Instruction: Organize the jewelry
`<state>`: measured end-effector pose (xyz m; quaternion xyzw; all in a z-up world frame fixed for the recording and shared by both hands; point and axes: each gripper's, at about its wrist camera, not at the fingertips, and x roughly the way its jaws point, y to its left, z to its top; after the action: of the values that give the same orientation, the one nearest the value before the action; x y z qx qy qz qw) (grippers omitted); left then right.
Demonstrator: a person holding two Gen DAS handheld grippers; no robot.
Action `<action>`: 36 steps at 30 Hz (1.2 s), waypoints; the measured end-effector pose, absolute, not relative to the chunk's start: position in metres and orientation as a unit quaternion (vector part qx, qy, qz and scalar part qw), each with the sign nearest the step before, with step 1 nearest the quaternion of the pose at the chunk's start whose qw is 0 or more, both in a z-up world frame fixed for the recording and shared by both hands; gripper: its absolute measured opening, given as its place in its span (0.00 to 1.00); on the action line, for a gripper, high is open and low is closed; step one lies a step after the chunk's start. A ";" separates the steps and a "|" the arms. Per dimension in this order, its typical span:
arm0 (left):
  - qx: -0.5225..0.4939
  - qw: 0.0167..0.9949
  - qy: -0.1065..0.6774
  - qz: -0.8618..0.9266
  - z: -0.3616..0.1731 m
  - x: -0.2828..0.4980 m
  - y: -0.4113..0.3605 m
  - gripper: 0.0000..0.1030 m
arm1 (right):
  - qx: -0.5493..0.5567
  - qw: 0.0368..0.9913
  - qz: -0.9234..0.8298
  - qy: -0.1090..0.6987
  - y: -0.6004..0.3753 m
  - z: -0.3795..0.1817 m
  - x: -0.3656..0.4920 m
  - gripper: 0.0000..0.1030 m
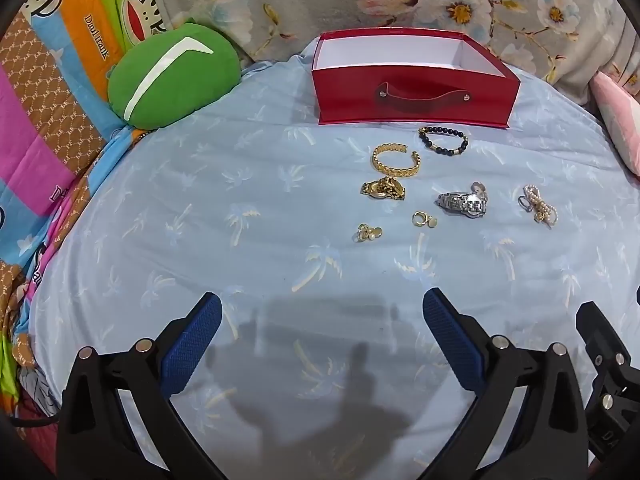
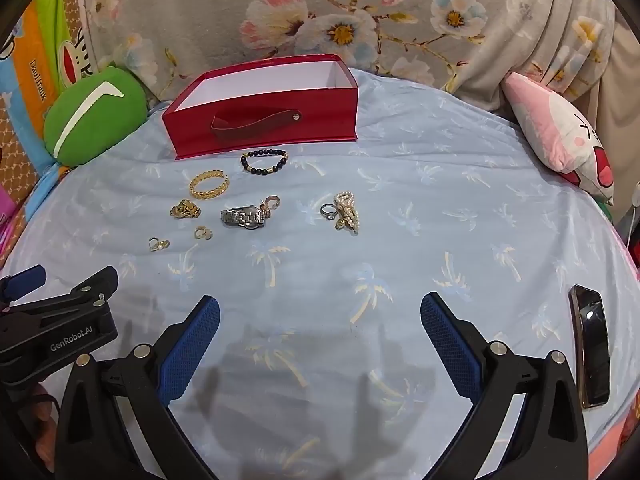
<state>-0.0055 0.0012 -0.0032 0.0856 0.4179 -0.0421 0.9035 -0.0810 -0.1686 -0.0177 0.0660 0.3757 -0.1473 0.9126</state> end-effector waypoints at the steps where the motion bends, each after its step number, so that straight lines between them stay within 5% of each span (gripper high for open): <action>1: 0.086 0.904 0.417 -0.042 -0.004 -0.006 0.002 0.95 | 0.066 0.913 -0.148 0.376 -0.168 -0.018 -0.081 0.95; 36: 0.092 0.900 0.425 -0.040 -0.014 -0.007 0.004 0.95 | 0.063 0.911 -0.147 0.380 -0.158 -0.025 -0.079 0.95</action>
<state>-0.0072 0.0039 -0.0138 0.0919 0.4251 -0.0398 0.8996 -0.0786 -0.1577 -0.0247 0.0633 0.3798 -0.1469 0.9112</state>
